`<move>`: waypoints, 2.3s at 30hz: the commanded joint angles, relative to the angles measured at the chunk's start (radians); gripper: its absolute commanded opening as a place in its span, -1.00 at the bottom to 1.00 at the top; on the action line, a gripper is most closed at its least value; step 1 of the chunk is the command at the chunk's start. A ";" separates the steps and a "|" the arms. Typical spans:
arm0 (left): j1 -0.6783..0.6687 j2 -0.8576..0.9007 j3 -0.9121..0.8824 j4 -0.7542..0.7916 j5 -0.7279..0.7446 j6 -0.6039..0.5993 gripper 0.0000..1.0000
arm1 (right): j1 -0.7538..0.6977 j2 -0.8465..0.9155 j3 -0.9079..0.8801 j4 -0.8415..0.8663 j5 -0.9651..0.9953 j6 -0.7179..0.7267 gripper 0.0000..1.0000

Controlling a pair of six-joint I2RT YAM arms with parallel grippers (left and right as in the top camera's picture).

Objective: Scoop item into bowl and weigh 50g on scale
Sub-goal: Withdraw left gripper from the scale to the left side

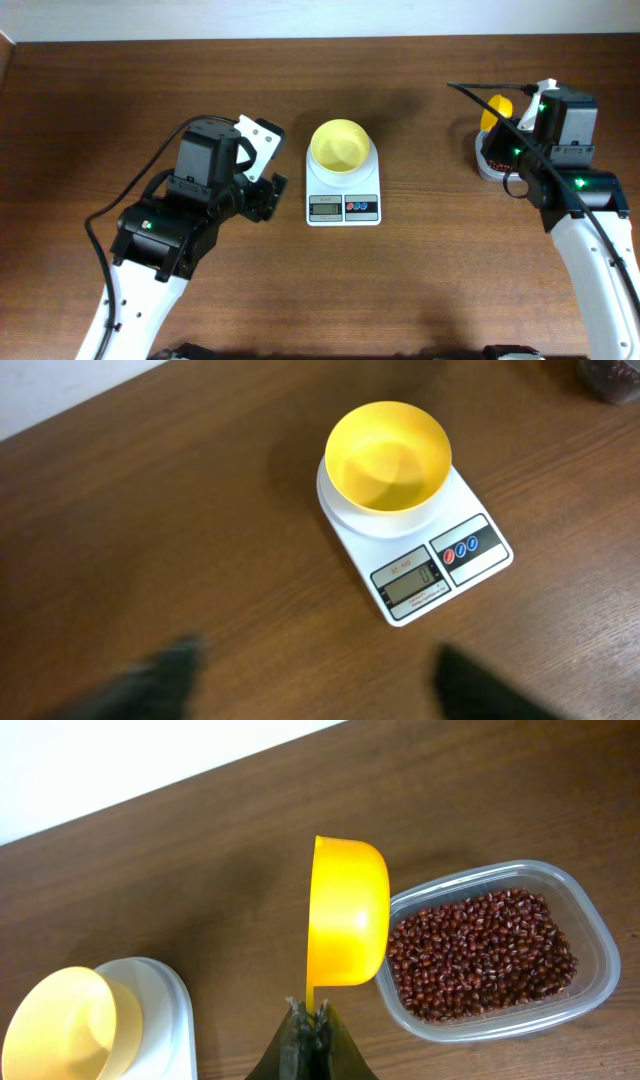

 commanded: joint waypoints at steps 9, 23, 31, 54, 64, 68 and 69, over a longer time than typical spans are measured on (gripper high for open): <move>0.006 0.020 0.011 -0.159 0.169 0.436 0.98 | -0.003 0.003 0.020 -0.024 -0.011 -0.007 -0.92; 0.137 0.102 0.011 -0.203 0.314 0.627 0.98 | -0.003 0.003 0.020 -0.062 -0.011 -0.006 -0.92; 0.137 0.109 0.011 -0.203 0.314 0.627 0.98 | -0.003 0.003 0.020 -0.082 -0.011 -0.007 -0.92; 0.278 0.122 0.011 -0.237 0.452 0.720 0.98 | -0.003 0.003 0.020 -0.100 -0.030 -0.007 -0.92; 0.278 0.122 0.011 -0.241 0.477 0.719 0.97 | -0.003 -0.032 0.020 -0.101 -0.030 -0.013 -0.92; 0.278 0.122 0.011 -0.241 0.478 0.719 0.97 | -0.003 -0.074 0.020 -0.143 -0.029 -0.071 -0.92; 0.278 0.122 0.011 -0.241 0.478 0.719 0.97 | -0.003 -0.086 0.020 -0.157 -0.029 -0.094 -0.92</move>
